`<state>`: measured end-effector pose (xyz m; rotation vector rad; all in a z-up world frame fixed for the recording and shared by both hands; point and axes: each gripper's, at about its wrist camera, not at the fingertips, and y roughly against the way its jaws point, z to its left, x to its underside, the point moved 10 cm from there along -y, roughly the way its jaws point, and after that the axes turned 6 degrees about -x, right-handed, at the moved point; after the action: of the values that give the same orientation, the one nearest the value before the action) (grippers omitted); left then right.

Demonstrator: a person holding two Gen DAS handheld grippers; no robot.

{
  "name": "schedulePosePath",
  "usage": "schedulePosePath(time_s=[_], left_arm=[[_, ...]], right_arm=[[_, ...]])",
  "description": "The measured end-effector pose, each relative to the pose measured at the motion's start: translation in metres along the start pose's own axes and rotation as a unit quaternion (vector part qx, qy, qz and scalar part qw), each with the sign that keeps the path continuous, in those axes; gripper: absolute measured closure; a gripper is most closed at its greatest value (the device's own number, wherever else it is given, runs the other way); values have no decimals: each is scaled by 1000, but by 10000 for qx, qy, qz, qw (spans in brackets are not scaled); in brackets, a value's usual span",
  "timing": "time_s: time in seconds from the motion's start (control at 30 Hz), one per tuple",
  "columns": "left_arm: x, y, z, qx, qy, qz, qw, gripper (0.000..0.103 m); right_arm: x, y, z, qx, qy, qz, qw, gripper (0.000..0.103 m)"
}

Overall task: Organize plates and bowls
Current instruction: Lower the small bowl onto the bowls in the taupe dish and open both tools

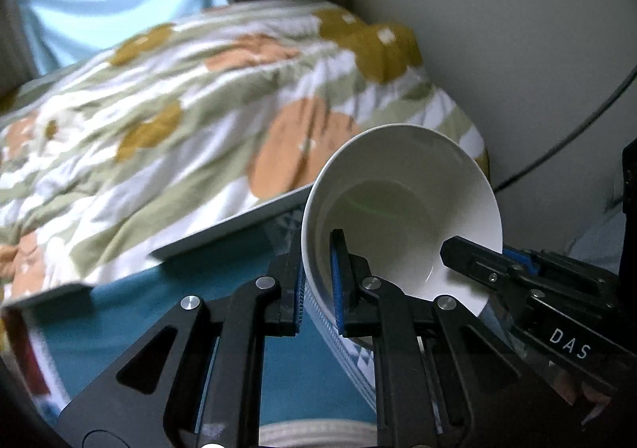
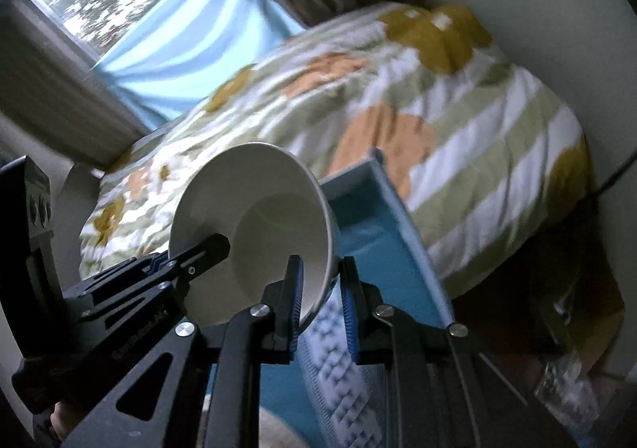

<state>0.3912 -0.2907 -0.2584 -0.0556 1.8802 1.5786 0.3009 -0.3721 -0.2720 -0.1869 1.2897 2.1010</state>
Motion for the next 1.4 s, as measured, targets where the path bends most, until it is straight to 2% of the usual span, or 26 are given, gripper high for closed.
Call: schedulePosePath(time_s=[0.17,0.33,0.47,0.67,0.8,0.97,1.13,1.3,1.4], left_arm=[[17,70,32,-312,505,-439,9973,93],[57,134,74,-765,1056,-745,9887,93],[108,180,115,-1203,1574,-812,9768,93],[189,220,176,-1671,2182,-650,9593,93],[233,227,212,-1781,2461,-506,9514,93],[281,214,251,-1698,2615,-126,9501,93],[320,184,273,-1502,2551,274,9548,93],[341,156,278,-1290,2332,540,9623,93],[343,148,282,-1216,2284,634,9639,93]], right_arm=[[12,33,61,-369,689,-12,9969,86],[45,50,121,-795,1357,106,9875,86],[84,51,170,-1188,1795,359,9759,86],[151,35,233,-1625,2213,859,9577,86],[191,14,264,-1726,2381,1177,9485,86],[235,-24,290,-1592,2435,1529,9444,86],[270,-56,288,-1330,2332,1769,9469,86],[290,-77,281,-1036,2119,1811,9548,86],[294,-83,281,-938,2044,1797,9577,86]])
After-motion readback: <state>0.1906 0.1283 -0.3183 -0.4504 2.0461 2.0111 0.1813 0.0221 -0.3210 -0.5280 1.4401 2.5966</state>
